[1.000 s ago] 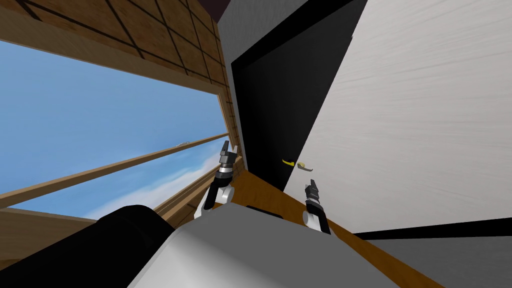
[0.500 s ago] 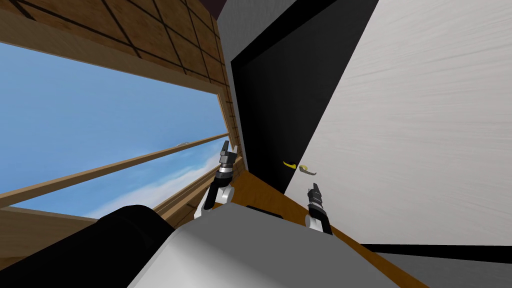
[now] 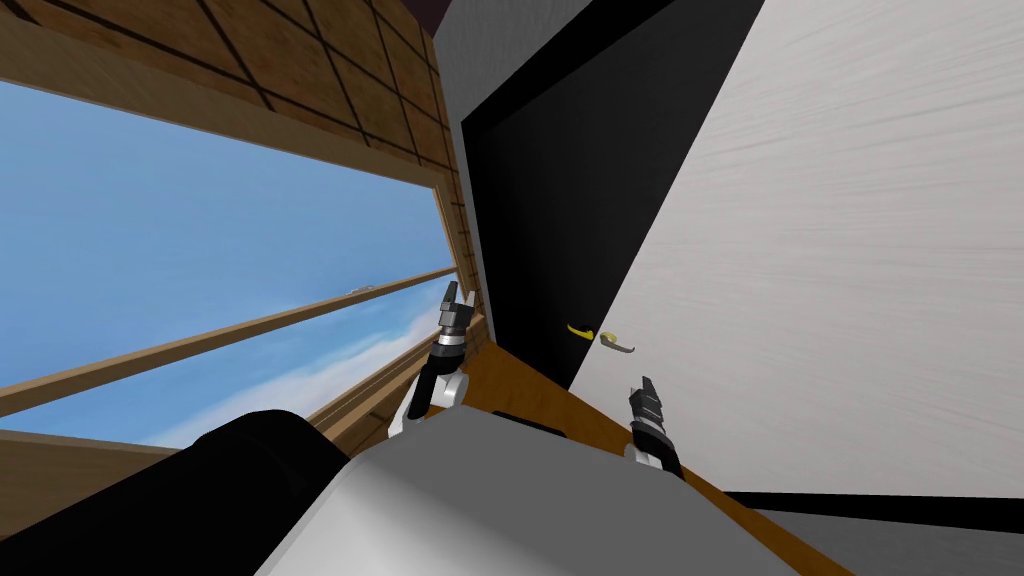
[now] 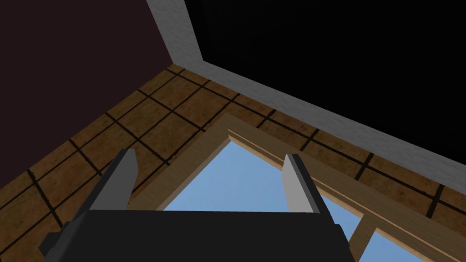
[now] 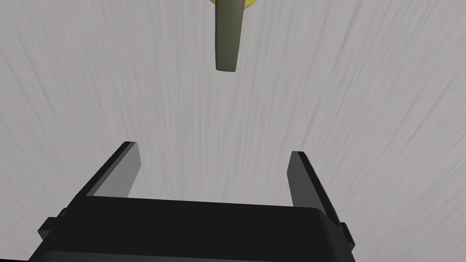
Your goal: Pull the door open
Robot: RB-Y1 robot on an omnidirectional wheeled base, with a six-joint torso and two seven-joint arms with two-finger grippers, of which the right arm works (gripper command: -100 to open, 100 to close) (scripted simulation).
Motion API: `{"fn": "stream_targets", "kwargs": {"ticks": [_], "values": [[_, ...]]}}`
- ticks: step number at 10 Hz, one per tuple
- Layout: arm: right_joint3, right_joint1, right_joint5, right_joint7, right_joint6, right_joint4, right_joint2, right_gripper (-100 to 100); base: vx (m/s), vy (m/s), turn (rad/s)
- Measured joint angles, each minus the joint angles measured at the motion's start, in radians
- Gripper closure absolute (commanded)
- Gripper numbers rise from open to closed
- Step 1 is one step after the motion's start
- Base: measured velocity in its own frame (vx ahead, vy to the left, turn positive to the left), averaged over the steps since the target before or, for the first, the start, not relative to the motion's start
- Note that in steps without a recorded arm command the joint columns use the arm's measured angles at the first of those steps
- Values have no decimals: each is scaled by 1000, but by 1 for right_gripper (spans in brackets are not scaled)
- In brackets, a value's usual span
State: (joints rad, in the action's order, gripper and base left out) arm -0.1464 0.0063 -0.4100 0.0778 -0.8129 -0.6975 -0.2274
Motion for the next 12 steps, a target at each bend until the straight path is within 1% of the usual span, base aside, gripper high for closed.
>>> {"fn": "stream_targets", "kwargs": {"ticks": [2,3,4,5,6,7,8,9,10,11,12], "values": [[-17,14,-11,-34,-28,57,-42,-100,93,13,-1],[-28,17,-17,-44,-32,70,-57,-100,58,-6,3],[-32,24,-20,-52,-38,80,-67,-100,21,-11,1],[-35,37,-22,-54,-33,64,-70,-100,36,-19,9],[-46,71,-28,-48,-18,21,-70,-100,43,-21,-1],[-47,69,-28,-57,-27,46,-81,-100,57,-27,28],[-51,77,-31,-74,-33,56,-100,-100,91,-57,69],[-54,86,-32,-90,-40,65,-111,-100,142,-61,102],[-53,87,-31,-102,-54,80,-115,-100,179,-69,102],[-48,88,-28,-114,-64,86,-117,-100,195,-103,172],[-40,88,-23,-124,-67,78,-117,-100,214,-25,185]]}}
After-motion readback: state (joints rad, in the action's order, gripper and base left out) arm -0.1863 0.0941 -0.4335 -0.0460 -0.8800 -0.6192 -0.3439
